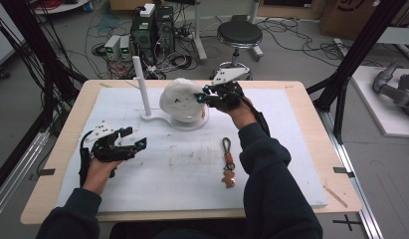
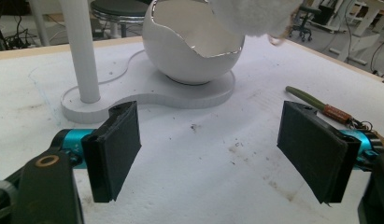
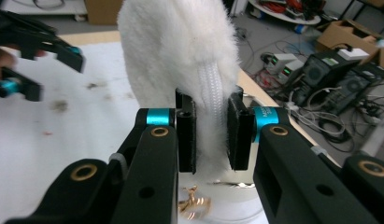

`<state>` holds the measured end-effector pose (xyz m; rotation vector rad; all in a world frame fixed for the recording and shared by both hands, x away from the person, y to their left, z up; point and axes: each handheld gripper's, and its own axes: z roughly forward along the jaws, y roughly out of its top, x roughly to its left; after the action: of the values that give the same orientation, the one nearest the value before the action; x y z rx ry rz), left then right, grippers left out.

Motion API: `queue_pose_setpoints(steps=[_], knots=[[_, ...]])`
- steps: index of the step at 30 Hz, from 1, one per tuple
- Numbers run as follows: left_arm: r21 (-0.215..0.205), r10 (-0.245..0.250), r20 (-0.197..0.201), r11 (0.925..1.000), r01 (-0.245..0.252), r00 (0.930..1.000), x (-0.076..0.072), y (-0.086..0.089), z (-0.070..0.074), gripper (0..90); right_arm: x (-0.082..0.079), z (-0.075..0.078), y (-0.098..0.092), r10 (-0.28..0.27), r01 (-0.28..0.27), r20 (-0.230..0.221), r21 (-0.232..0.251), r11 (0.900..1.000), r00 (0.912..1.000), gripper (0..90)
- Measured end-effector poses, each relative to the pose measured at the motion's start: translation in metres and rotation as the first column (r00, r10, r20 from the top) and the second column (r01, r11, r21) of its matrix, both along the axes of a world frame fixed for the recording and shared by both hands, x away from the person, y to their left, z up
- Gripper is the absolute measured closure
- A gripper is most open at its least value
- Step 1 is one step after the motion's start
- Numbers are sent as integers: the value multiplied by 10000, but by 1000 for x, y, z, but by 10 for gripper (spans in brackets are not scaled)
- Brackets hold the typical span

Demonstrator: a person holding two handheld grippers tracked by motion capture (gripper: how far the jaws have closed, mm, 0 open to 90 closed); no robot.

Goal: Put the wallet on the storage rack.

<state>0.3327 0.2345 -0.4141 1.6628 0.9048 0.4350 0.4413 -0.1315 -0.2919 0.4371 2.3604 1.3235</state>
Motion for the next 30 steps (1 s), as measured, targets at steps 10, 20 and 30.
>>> queue_pose_setpoints(steps=[10,20,30], knots=[[-218,-96,-51,9997,95,9999,1,-1,-1,217,34,2,11,-448,461,433,-304,9985,9981,776],[-322,-4,-21,9995,4,10000,0,2,-2,218,50,8,22,-709,752,677,-626,9952,9952,776],[-336,30,-74,9994,-33,10000,0,3,-2,219,56,0,22,-635,794,1010,-1613,9837,9929,775]])
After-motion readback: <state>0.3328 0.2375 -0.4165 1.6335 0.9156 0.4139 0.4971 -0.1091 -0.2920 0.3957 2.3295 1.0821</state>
